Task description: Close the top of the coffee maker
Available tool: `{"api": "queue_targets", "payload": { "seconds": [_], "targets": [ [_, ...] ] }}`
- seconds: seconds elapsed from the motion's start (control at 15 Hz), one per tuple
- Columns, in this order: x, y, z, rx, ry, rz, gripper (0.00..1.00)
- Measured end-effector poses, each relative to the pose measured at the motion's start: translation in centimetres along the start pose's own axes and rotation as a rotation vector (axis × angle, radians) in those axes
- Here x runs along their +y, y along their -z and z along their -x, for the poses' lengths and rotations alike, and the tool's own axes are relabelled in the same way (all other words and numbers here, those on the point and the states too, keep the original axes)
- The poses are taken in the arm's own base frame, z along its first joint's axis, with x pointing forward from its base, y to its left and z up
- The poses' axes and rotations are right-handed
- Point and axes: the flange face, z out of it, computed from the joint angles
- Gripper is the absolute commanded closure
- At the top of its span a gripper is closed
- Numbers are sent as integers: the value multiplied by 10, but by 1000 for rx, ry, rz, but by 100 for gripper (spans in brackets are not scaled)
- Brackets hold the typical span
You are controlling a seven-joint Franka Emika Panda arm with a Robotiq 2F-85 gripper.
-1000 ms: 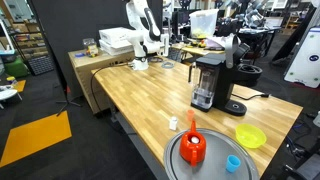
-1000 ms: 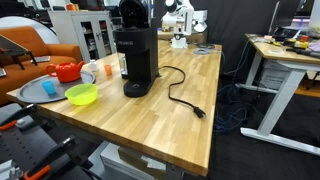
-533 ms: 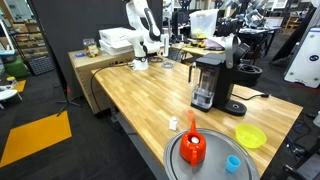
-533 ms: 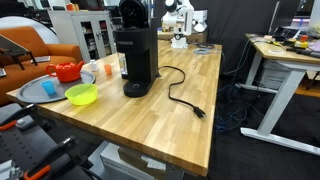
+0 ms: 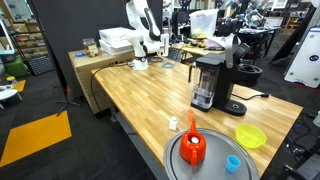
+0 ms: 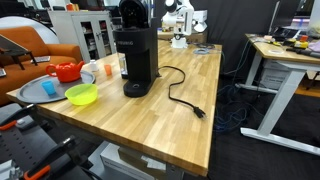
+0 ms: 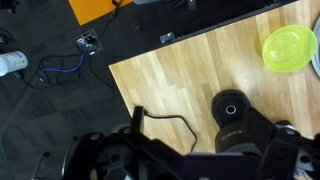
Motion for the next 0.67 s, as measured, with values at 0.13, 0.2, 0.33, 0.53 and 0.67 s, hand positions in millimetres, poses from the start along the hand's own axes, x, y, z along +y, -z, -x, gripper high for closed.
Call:
{"api": "queue_targets", "payload": {
  "seconds": [0.13,0.2,0.33,0.53,0.67],
  "targets": [
    [0,0,0,0,0,0,0],
    [0,0,0,0,0,0,0],
    [0,0,0,0,1,0,0],
    [-2,4,-4,36,7,4,0],
    [-4,11,-11,108,25,25,0]
  ]
}}
